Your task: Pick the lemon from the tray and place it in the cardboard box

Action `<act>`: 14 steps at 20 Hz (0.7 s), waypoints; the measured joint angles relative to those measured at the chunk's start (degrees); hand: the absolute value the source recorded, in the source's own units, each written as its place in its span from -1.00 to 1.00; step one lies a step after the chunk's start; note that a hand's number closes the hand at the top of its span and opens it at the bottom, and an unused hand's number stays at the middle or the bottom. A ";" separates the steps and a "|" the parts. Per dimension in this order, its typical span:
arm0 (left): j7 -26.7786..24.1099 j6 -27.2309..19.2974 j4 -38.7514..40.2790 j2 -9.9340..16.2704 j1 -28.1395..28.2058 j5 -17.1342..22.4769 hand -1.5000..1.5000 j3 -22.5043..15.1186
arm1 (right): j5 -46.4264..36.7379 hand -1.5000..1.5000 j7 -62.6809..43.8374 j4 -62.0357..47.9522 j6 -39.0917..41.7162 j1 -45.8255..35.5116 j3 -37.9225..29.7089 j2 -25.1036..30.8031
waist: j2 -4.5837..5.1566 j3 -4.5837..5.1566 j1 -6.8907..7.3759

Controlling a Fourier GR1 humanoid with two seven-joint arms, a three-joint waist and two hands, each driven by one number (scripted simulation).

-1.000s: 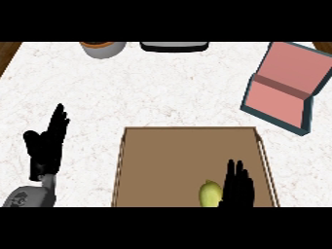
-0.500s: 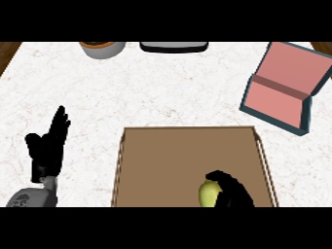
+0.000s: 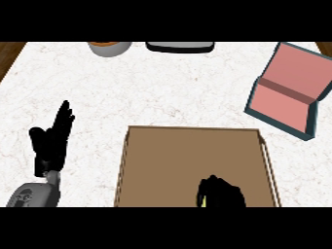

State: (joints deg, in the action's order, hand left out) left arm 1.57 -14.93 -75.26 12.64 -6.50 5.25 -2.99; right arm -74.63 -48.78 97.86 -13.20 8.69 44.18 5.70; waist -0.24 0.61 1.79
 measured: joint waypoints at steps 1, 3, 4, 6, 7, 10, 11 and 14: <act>-0.10 -0.17 -0.17 -0.15 0.21 -0.06 0.00 -0.02 | 2.08 1.00 1.36 0.54 3.18 -0.93 -0.25 1.04 | 0.02 -0.05 0.08; -0.34 0.25 1.00 0.18 -0.38 0.18 0.00 0.65 | 5.57 1.00 4.17 1.24 8.33 -2.77 -0.93 3.03 | 0.10 -0.19 -0.38; 0.05 0.63 0.99 0.48 -0.58 0.50 0.00 0.99 | 7.30 1.00 5.31 1.76 11.25 -3.98 -1.67 3.95 | 0.15 -0.27 -0.54; -0.11 0.49 0.96 0.22 -0.29 0.35 0.00 1.27 | 8.90 1.00 6.77 1.54 15.53 -6.69 -2.88 4.43 | 0.20 -0.41 -0.90; 0.10 -0.15 0.88 -0.17 -0.26 -0.31 0.00 1.02 | 9.14 1.00 6.90 3.23 17.58 -7.22 -3.07 4.89 | 0.21 -0.45 -1.10; -0.58 -0.07 0.68 -0.63 0.65 -0.73 0.00 1.13 | 10.67 1.00 8.69 7.23 22.29 -10.06 -5.56 6.45 | 0.21 -0.53 -1.43; -0.42 0.05 0.01 -0.52 1.30 -0.71 0.00 1.30 | 10.61 1.00 8.68 9.41 23.47 -10.10 -5.71 6.92 | 0.18 -0.54 -1.51; -0.55 0.23 0.31 -0.57 1.48 -0.77 0.00 1.65 | 10.36 1.00 5.99 17.45 28.80 -12.06 -5.81 6.29 | 0.12 -0.55 -1.81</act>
State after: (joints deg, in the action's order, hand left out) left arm 1.02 -14.70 -74.96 12.07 -5.02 4.48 -1.33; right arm -64.27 -42.80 115.32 15.60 -3.37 38.38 11.99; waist -0.13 0.06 -0.03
